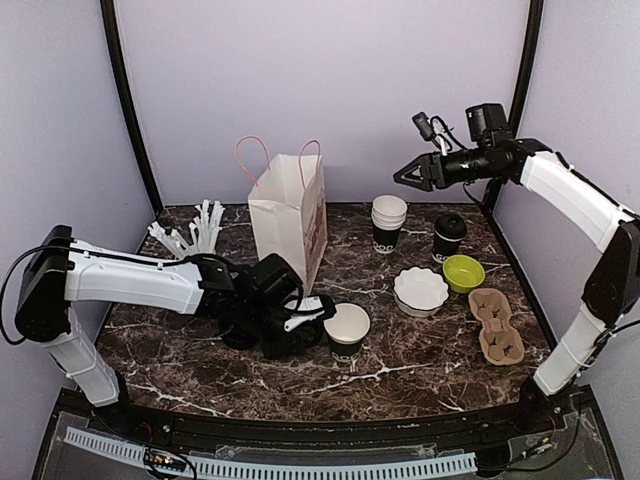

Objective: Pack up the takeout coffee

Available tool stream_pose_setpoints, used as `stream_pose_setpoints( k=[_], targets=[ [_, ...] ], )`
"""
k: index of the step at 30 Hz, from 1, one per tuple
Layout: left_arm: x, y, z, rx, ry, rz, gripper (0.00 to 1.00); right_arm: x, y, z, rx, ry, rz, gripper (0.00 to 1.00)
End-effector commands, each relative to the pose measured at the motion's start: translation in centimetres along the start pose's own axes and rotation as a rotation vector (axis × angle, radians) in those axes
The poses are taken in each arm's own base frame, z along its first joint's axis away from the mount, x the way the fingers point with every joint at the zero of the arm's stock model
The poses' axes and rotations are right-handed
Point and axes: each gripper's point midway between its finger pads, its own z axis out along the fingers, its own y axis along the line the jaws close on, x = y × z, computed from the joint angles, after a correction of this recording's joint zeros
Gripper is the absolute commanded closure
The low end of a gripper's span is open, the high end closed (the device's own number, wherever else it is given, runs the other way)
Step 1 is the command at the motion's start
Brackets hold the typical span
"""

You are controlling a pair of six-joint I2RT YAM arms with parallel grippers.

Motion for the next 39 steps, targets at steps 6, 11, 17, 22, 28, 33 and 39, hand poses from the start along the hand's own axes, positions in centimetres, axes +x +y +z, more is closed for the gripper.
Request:
stream_pose_setpoints(
  k=[6,11,17,22,28,33,39],
  targets=[
    [-0.3,0.2,2.6,-0.040,0.010,0.140,0.64,0.0,0.3,-0.7,0.024,0.005,-0.041,0.38],
    [0.4,0.7,3.5,-0.074,0.046,0.162,0.69,-0.1,0.4,-0.7,0.017,0.003,-0.042,0.38],
    [1.0,1.7,4.3,-0.154,0.079,0.209,0.74,-0.4,0.6,-0.6,0.004,0.002,-0.041,0.38],
    [1.7,1.9,4.9,-0.200,0.110,0.245,0.81,-0.2,0.5,-0.4,-0.003,0.007,-0.031,0.38],
    [1.8,2.0,4.7,-0.227,0.109,0.262,0.87,-0.4,0.8,-0.6,-0.010,0.000,-0.031,0.38],
    [1.8,1.8,4.4,-0.225,0.101,0.259,0.91,-0.2,0.9,-0.7,-0.012,0.001,-0.036,0.38],
    [2.2,2.0,3.7,-0.239,0.095,0.248,0.92,-0.6,1.2,-0.7,-0.026,-0.004,-0.037,0.38]
  ],
)
